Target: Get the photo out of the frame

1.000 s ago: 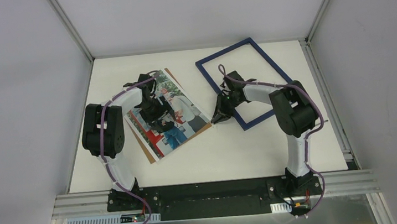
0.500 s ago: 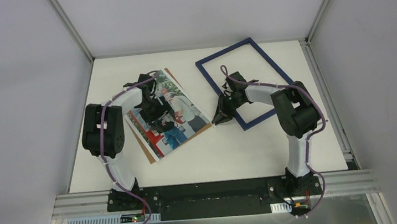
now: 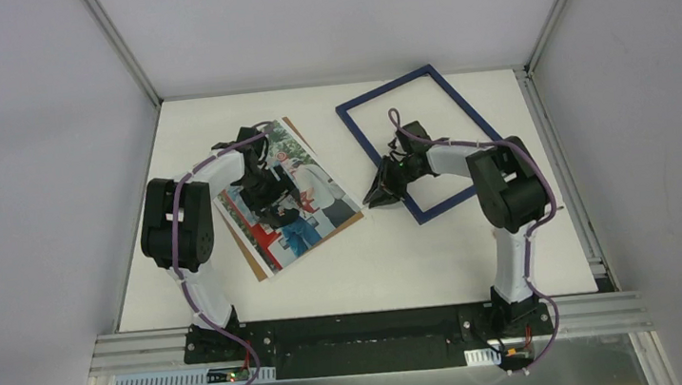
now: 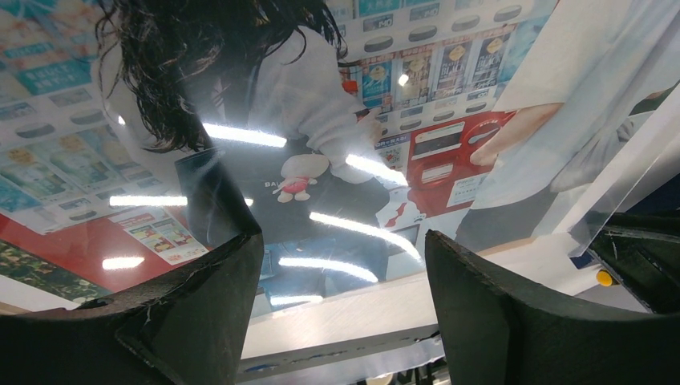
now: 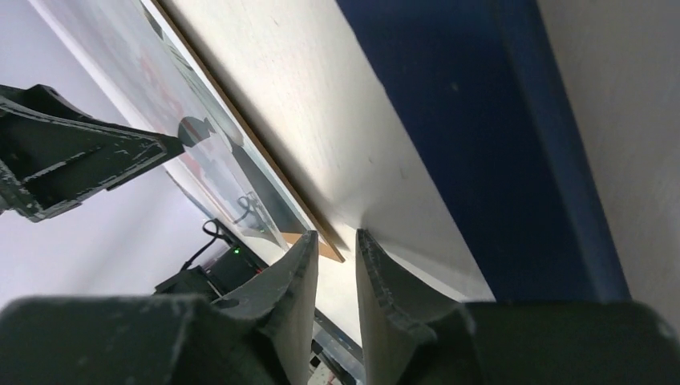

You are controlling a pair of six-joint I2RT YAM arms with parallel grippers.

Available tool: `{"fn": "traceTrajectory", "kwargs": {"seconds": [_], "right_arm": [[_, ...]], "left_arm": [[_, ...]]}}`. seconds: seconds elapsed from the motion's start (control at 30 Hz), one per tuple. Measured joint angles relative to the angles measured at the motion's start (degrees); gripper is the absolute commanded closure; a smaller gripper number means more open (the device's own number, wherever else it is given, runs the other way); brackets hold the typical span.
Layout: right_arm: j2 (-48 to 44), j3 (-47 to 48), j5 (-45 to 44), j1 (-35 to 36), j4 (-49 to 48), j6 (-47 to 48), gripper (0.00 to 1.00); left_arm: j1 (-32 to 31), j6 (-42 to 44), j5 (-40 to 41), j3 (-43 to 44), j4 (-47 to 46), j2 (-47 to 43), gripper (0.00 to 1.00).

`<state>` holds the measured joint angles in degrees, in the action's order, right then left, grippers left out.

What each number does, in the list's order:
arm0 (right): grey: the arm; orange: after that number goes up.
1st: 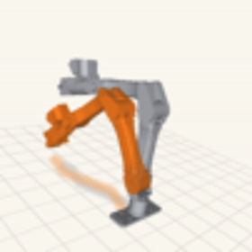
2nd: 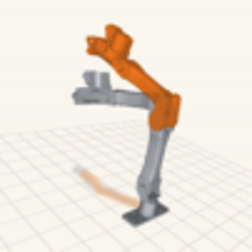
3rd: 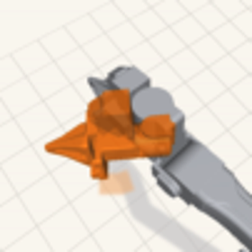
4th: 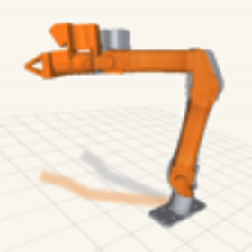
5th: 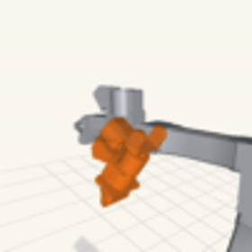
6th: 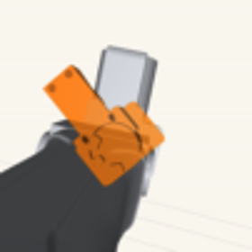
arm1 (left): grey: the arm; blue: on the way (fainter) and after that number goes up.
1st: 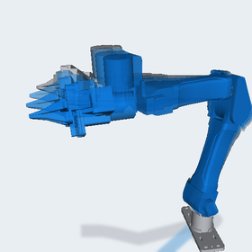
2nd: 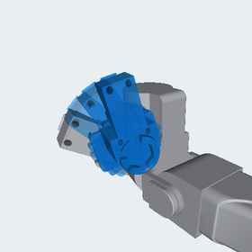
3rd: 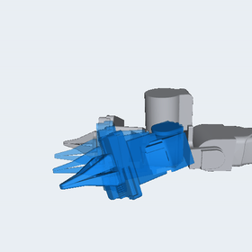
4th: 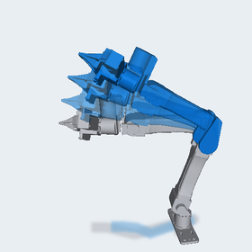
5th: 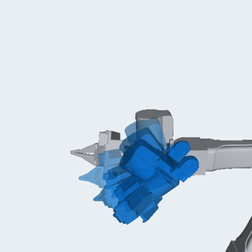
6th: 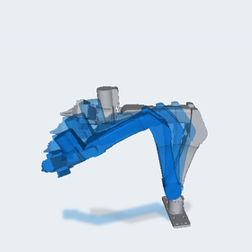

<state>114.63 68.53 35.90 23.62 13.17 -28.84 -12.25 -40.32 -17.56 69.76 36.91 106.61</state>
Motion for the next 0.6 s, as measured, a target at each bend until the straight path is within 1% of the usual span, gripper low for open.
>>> {"fn": "traceTrajectory", "kwargs": {"seconds": [0.2,0.43,0.6], "right_arm": [[2.3,0.0,4.5,-0.4,-4.7,-3.0,0.72],[3.1,0.0,6.2,-0.4,-8.1,-4.0,0.71],[4.1,0.0,8.4,-0.4,-11.8,-4.9,0.74]], "left_arm": [[0.0,-0.2,0.0,0.0,0.0,0.0,0.24],[0.0,-0.4,-0.4,0.1,0.1,0.2,0.24],[0.0,-0.6,-0.5,0.2,0.3,0.4,0.24]]}}
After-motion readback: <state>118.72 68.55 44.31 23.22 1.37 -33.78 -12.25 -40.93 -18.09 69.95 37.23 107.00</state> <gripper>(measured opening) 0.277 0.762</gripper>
